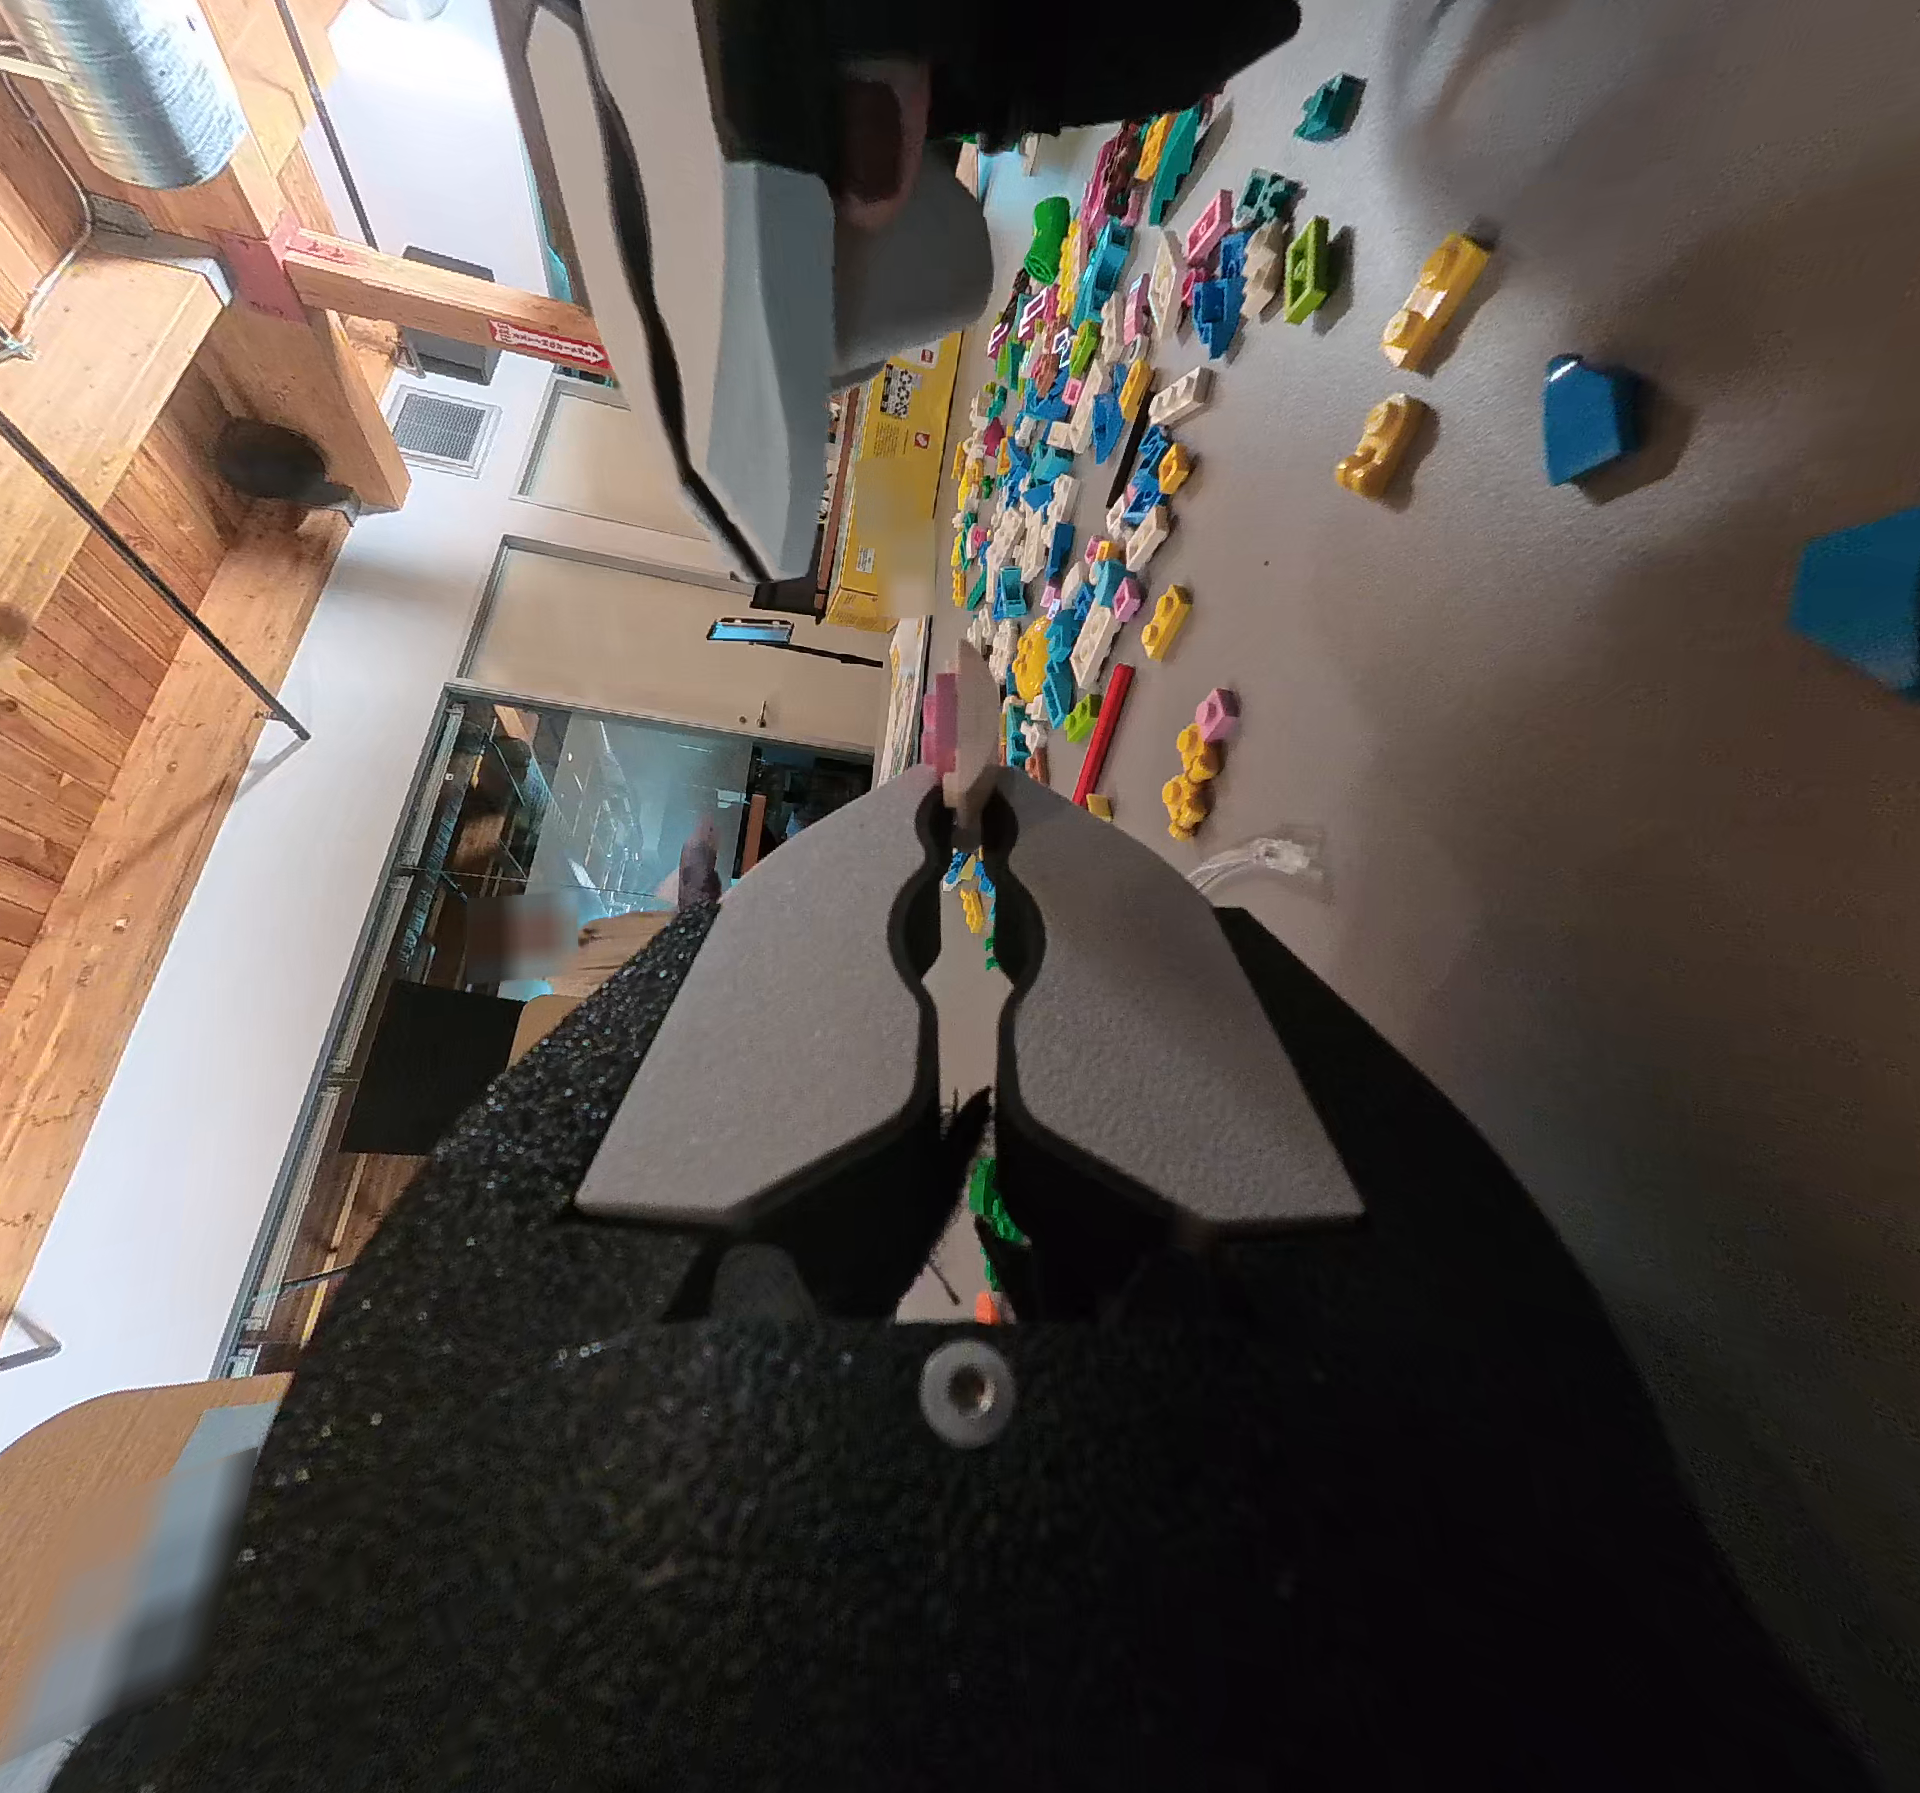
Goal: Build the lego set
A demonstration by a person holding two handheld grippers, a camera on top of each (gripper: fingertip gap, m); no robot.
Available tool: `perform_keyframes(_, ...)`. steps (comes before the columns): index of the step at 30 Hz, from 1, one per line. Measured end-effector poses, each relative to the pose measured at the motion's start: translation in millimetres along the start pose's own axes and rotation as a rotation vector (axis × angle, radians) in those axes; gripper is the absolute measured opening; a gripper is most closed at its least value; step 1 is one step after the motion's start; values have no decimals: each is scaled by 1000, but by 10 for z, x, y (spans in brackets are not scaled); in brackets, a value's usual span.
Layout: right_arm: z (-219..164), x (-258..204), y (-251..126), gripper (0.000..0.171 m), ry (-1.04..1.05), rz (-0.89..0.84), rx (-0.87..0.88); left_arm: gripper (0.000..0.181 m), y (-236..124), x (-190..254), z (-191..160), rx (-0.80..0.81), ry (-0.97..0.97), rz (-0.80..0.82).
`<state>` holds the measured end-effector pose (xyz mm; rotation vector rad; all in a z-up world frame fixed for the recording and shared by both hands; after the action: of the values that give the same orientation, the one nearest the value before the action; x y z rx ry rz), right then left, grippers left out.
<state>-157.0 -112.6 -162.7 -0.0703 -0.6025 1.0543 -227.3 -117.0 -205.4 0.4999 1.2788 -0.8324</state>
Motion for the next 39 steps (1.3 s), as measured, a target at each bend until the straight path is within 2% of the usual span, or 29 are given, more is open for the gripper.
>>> perform_keyframes(6, 12, -1, -3, 12, 38, 25, 32, 4, 17, 2, -38, -26, -39, -15)
perform_keyframes(11, -22, 73, -7, 12, 29, -32, 24, 4, -9, 65, -65, -57, -2, -71)
perform_keyframes(19, 13, 45, -9, 11, 62, 1, 68, 4, -312, -43, -187, -185, -28, -29)
perform_keyframes(27, 122, -174, 31, 11, -33, 49, 103, 4, -615, -1, -104, -321, 54, 65)
perform_keyframes(36, 115, -437, 105, 11, -222, 57, 66, 4, -608, 88, 15, -349, 151, 63)
perform_keyframes(39, 110, -562, 103, 9, -236, 144, 74, 4, -617, 105, 37, -348, 154, 60)
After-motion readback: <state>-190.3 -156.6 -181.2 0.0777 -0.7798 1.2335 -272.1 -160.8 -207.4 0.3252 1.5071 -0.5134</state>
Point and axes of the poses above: each gripper's, where its closed fingertips meet, y out along the fingers, z out of its top, x = y × z across the jaws, the point moved 3 cm from there along -y, back along the fingers
